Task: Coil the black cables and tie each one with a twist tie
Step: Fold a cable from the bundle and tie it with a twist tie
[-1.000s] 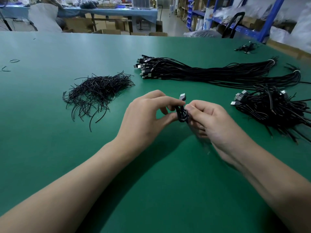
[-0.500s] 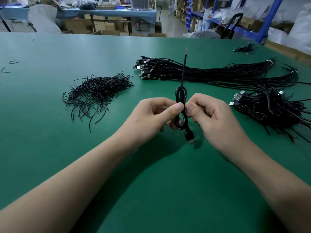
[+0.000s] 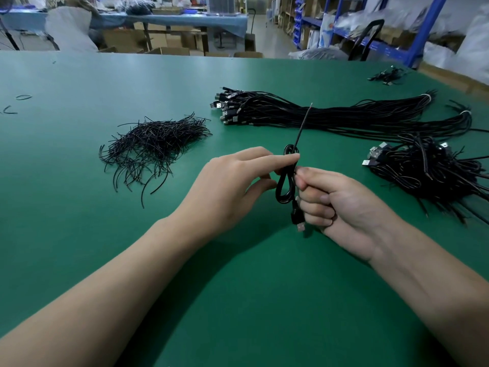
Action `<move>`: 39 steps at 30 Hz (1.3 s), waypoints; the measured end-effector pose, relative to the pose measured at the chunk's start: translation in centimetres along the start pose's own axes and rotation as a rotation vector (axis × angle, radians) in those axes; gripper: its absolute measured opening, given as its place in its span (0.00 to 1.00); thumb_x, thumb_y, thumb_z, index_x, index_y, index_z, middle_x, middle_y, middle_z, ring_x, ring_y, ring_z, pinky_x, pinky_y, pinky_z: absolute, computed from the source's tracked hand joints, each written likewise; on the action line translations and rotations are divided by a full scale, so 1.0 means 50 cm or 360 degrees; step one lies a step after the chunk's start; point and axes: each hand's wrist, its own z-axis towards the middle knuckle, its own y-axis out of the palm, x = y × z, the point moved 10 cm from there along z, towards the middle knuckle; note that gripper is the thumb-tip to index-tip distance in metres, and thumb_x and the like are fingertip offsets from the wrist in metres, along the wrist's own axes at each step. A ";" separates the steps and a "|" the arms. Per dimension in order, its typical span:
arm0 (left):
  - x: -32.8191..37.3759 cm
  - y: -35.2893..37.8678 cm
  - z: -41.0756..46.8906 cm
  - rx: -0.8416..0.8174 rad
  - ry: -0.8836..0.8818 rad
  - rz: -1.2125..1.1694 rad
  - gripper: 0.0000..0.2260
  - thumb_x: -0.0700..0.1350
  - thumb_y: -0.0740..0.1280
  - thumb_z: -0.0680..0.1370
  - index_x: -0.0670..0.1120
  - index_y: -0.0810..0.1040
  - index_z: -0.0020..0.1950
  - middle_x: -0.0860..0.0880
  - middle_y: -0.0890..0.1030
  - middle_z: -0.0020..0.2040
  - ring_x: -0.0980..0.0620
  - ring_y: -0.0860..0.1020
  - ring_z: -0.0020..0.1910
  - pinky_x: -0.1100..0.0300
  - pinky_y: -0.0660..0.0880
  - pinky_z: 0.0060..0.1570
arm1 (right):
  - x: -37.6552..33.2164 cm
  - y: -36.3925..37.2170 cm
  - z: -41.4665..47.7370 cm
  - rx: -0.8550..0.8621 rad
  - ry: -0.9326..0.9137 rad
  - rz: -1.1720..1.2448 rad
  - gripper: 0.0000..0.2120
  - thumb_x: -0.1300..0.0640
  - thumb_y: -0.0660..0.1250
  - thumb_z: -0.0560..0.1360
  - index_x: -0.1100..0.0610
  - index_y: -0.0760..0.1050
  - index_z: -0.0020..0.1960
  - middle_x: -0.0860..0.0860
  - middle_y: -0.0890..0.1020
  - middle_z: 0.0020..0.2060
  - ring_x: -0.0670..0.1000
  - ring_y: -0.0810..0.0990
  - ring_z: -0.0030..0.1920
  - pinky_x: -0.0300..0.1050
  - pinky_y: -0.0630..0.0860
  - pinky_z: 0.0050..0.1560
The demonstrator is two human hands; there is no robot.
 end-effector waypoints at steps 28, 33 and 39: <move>-0.055 0.093 -0.028 -0.0279 -0.0829 -0.1283 0.14 0.45 0.62 0.85 0.45 0.81 0.43 0.48 0.85 0.38 0.54 0.80 0.34 0.62 0.75 0.35 | -0.111 0.011 -0.043 0.0410 -0.0827 -0.1666 0.15 0.51 0.62 0.83 0.57 0.72 0.41 0.53 0.71 0.30 0.45 0.66 0.31 0.39 0.64 0.34; -0.064 0.083 -0.028 -0.0222 -0.0791 -0.1027 0.13 0.47 0.64 0.84 0.48 0.80 0.40 0.51 0.86 0.37 0.57 0.79 0.33 0.60 0.75 0.37 | -0.091 -0.003 -0.026 0.0303 -0.0618 -0.1318 0.17 0.41 0.64 0.80 0.53 0.77 0.42 0.47 0.71 0.28 0.47 0.68 0.30 0.46 0.64 0.34; -0.045 0.073 -0.022 -0.0209 -0.0552 -0.0582 0.10 0.49 0.66 0.82 0.50 0.83 0.43 0.56 0.84 0.35 0.57 0.81 0.35 0.65 0.75 0.40 | -0.127 -0.003 -0.026 0.0402 -0.0521 -0.1639 0.12 0.47 0.72 0.76 0.53 0.82 0.38 0.48 0.82 0.30 0.44 0.74 0.31 0.44 0.70 0.36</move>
